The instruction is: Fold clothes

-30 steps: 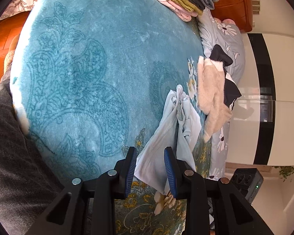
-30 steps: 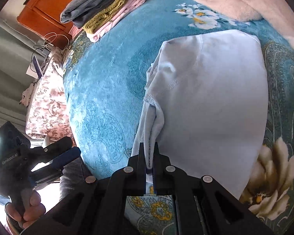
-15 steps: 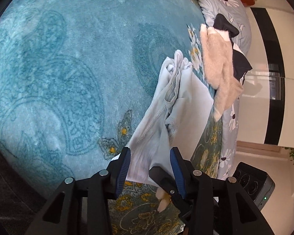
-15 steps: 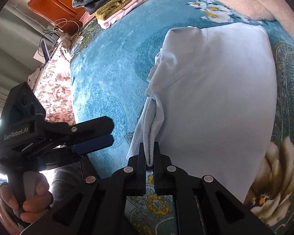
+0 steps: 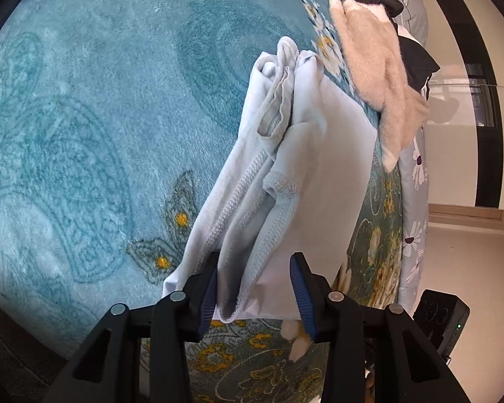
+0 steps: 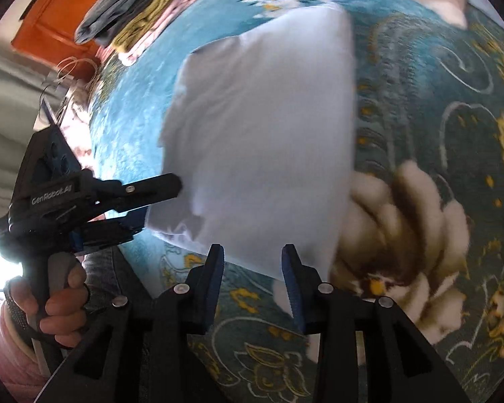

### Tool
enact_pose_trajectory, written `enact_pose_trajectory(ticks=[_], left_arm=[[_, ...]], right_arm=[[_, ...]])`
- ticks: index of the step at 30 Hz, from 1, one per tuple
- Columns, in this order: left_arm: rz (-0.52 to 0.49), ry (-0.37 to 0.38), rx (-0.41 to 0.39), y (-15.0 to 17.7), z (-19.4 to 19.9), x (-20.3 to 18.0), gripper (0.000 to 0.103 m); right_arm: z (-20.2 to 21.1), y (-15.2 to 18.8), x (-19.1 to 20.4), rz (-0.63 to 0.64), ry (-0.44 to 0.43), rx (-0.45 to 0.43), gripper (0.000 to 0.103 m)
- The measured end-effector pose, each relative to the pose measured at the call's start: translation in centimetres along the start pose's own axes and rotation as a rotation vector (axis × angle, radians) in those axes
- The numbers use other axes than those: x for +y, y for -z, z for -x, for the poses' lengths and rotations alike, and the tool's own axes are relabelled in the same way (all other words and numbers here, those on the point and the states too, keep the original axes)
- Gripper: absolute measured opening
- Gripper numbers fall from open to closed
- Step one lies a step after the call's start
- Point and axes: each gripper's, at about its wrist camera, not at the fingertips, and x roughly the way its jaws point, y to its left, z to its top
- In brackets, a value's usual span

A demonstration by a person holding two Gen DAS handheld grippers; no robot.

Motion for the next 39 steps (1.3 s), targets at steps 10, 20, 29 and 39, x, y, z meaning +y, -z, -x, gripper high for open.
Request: enact_pose_trajectory(ticks=[10,20,29,39], left_arm=[[-0.059,-0.046,-0.052,0.7,3.0,-2.3,0.004],[-0.001,-0.106,-0.017,0.8,1.7,1.3,0.005],[0.036,0.048,-0.060,1.3,4.7,1.5,0.013],[0.119,0.087,-0.154,0.3,7.2,2.6,0.016]], right_arm=[[0.8,0.6,-4.1,-0.203,-0.093,-0.050,0.037],[0.1,1.4,-5.1,-0.229,-0.131,-0.068,0.048],[-1.0,1.2,-4.7,-0.290,-0.183,-0.119,0.050],[-1.8,1.8,-5.3,-0.389,-0.259,-0.122,0.011]])
